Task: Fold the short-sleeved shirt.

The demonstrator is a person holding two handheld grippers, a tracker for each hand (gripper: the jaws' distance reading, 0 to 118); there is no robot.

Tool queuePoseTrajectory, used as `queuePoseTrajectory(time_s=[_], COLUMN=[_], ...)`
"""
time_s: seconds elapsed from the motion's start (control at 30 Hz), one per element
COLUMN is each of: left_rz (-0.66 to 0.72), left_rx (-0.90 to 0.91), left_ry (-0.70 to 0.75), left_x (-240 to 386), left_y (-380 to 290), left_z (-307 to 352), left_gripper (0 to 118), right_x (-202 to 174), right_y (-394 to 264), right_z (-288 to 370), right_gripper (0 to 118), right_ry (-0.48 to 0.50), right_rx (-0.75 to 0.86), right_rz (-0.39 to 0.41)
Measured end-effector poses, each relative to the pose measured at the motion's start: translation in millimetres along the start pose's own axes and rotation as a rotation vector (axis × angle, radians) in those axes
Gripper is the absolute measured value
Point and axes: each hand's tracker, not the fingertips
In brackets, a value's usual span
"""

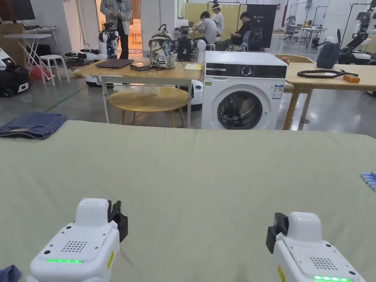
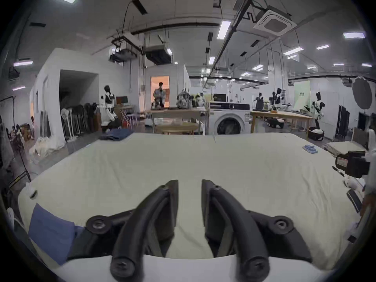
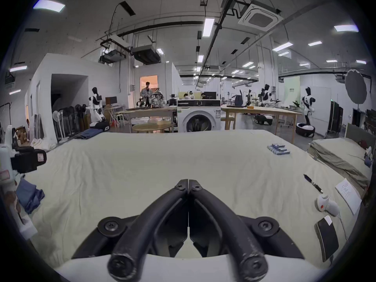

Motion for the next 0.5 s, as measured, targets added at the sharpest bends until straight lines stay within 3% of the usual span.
queuePoseTrajectory(time_s=[0.07, 0.27, 0.5], left_rz=[-0.007, 0.058, 0.02], left_rx=[0.024, 0.057, 0.08], left_ry=[0.036, 0.04, 0.061], left_x=[8, 3, -3], left_y=[-2, 1, 6], left_z=[5, 9, 6], left_gripper=[0, 0, 0], right_x=[-2, -4, -6], right_y=[1, 0, -2], right_z=[1, 8, 8], right_gripper=[0, 0, 0], right_ry=[-0.008, 0.006, -0.004], right_rx=[0.026, 0.079, 0.09], right_rz=[0.003, 0.002, 0.01])
